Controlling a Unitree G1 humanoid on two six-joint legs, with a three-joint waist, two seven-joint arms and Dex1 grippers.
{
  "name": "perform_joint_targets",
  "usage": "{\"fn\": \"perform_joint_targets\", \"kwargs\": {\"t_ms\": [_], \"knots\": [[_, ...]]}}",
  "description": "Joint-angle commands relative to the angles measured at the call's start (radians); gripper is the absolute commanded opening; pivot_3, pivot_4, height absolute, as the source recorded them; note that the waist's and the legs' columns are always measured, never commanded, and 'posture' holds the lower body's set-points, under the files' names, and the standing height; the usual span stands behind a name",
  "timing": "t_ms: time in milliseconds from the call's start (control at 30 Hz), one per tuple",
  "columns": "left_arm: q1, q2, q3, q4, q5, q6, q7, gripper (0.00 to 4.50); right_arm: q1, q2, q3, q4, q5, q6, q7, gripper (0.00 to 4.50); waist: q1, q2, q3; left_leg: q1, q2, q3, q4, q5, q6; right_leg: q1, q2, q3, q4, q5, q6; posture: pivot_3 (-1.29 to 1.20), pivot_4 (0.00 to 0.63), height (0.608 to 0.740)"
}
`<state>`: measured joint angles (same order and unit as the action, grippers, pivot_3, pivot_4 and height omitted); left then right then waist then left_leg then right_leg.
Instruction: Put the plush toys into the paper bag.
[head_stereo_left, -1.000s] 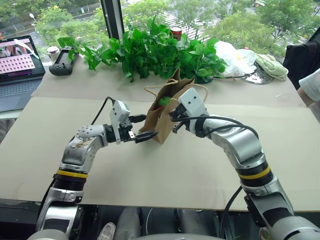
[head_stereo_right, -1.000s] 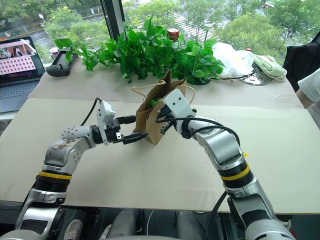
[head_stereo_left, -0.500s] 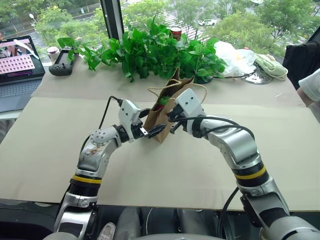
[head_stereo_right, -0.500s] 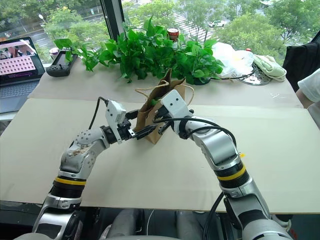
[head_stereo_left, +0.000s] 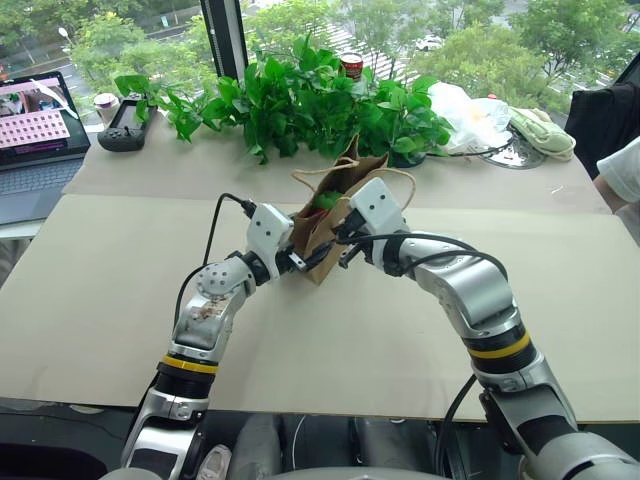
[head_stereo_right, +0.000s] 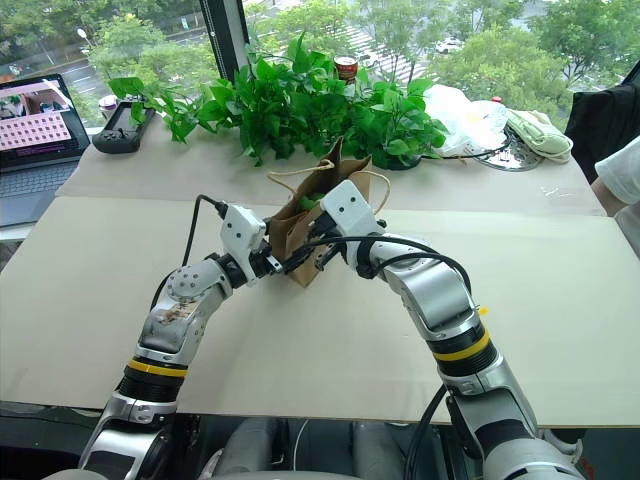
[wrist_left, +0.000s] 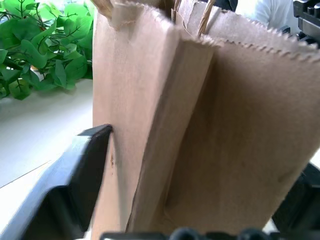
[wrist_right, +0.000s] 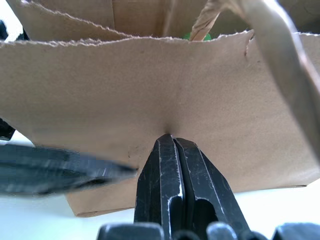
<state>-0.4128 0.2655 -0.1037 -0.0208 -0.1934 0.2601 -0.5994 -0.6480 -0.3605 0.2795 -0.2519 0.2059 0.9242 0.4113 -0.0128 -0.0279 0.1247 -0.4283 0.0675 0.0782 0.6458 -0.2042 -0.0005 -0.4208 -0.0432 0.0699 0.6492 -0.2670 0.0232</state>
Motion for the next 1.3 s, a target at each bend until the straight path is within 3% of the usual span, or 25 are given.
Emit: {"fn": "perform_joint_targets", "kwargs": {"t_ms": [33, 267, 633, 1033, 1167, 1300], "knots": [[-0.002, -0.005, 0.009, -0.008, -0.002, -0.030, 0.007, 2.58, -0.020, 0.004, -0.017, -0.023, -0.012, -0.008, 0.001, 0.00, 0.000, 0.000, 0.000, 0.000, 0.000, 0.000, 0.000, 0.000, 0.000, 0.000, 0.000, 0.000, 0.000, 0.000, 0.000, 0.00, 0.150, 0.713], [-0.004, -0.009, 0.012, -0.002, -0.005, -0.030, 0.008, 0.07, -0.019, 0.001, -0.016, -0.025, -0.013, -0.004, 0.001, 0.00, 0.000, 0.000, 0.000, 0.000, 0.000, 0.000, 0.000, 0.000, 0.000, 0.000, 0.000, 0.000, 0.000, 0.000, 0.000, 0.00, 0.150, 0.713], [-0.023, -0.031, 0.019, 0.037, -0.010, -0.031, 0.015, 0.03, -0.013, -0.018, -0.019, -0.048, -0.012, 0.015, 0.012, 0.00, 0.000, 0.000, 0.000, 0.001, 0.000, 0.000, 0.000, 0.000, 0.000, 0.001, 0.000, 0.000, 0.000, 0.000, 0.000, 0.00, 0.150, 0.713], [-0.041, -0.045, 0.024, 0.085, -0.007, -0.040, 0.020, 0.03, 0.023, -0.078, -0.038, -0.211, 0.025, 0.065, 0.055, 0.00, 0.000, 0.000, 0.000, 0.002, 0.000, 0.000, 0.000, 0.000, 0.000, 0.002, 0.000, 0.000, 0.000, 0.000, 0.000, 0.00, 0.150, 0.713], [-0.060, -0.056, 0.044, 0.119, -0.017, -0.039, 0.033, 0.03, 0.107, -0.146, -0.212, -0.356, 0.185, 0.078, 0.182, 0.00, 0.007, 0.000, 0.000, 0.002, 0.000, 0.000, 0.000, 0.000, 0.000, 0.002, 0.000, 0.000, 0.000, 0.000, 0.000, 0.00, 0.150, 0.713], [-0.071, -0.019, 0.076, 0.129, -0.045, -0.041, -0.014, 0.03, 0.226, -0.301, -0.406, -0.366, 0.311, 0.042, 0.355, 0.00, 0.011, 0.000, 0.000, 0.003, -0.001, -0.001, 0.000, 0.000, 0.001, 0.005, 0.000, 0.000, -0.002, 0.000, 0.000, 0.00, 0.150, 0.713]]}}
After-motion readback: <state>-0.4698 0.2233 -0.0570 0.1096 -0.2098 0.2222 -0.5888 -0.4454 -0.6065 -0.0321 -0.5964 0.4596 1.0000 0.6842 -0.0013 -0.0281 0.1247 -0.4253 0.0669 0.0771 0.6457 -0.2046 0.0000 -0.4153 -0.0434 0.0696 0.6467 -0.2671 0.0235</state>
